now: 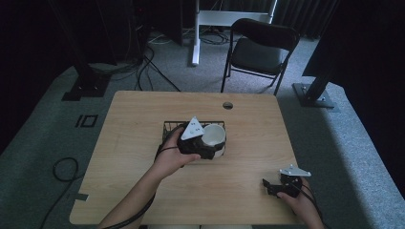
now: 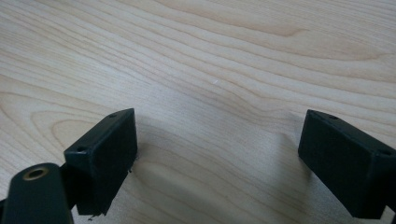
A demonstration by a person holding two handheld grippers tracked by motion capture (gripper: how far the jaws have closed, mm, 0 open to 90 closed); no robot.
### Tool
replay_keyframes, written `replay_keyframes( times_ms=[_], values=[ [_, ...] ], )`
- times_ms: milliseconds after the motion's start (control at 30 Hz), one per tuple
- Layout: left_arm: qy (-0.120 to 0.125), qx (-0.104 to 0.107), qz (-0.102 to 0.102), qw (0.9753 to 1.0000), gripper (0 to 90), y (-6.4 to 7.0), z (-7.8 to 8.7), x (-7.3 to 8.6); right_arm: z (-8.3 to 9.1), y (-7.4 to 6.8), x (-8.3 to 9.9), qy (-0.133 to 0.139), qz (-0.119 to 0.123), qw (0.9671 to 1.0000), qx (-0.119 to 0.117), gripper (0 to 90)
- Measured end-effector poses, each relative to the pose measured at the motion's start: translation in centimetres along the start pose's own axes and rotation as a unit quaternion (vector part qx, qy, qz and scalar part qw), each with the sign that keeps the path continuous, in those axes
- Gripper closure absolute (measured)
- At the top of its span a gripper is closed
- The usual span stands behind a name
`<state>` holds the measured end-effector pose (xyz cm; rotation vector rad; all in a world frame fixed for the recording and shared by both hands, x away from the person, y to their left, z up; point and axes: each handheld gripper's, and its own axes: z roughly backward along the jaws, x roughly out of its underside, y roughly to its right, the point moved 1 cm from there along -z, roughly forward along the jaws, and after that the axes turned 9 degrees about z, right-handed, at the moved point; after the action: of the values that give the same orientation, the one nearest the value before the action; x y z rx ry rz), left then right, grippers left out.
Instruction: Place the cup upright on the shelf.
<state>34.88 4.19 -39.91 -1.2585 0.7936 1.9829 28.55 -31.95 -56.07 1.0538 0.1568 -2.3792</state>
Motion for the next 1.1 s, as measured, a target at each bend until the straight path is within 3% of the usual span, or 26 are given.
replay_keyframes(
  times_ms=[133,200,267,467,633,833,1100],
  values=[
    [0.009,-0.032,-0.003,0.9995,20.6,-0.9,0.3,-0.5,0.0,0.0,0.0,0.0,0.0,1.0,0.0,11.3],
    [0.023,-0.037,0.016,0.9989,20.6,-1.2,0.5,-0.8,0.0,0.0,0.0,0.0,0.0,1.0,0.0,11.3],
    [0.028,-0.055,0.016,0.9979,20.6,-1.6,0.6,-1.0,0.0,0.0,0.0,0.0,0.0,1.0,0.0,11.3],
    [0.03,-0.12,0.026,0.9919,20.6,-3.1,0.3,-0.9,0.0,0.0,0.0,0.0,0.0,1.0,0.0,11.3],
    [0.022,-0.152,0.06,0.9864,20.6,-4.6,-0.6,-0.1,0.0,0.0,0.0,0.0,0.0,1.0,0.0,11.3],
    [0.019,-0.162,0.083,0.9832,20.7,-5.8,-1.8,1.1,0.0,0.0,0.0,0.0,0.0,1.0,0.0,11.3],
    [0.001,-0.171,0.094,0.9808,20.6,-6.9,-3.1,2.6,0.0,0.0,0.0,0.0,0.0,1.0,0.0,11.3]
  ],
)
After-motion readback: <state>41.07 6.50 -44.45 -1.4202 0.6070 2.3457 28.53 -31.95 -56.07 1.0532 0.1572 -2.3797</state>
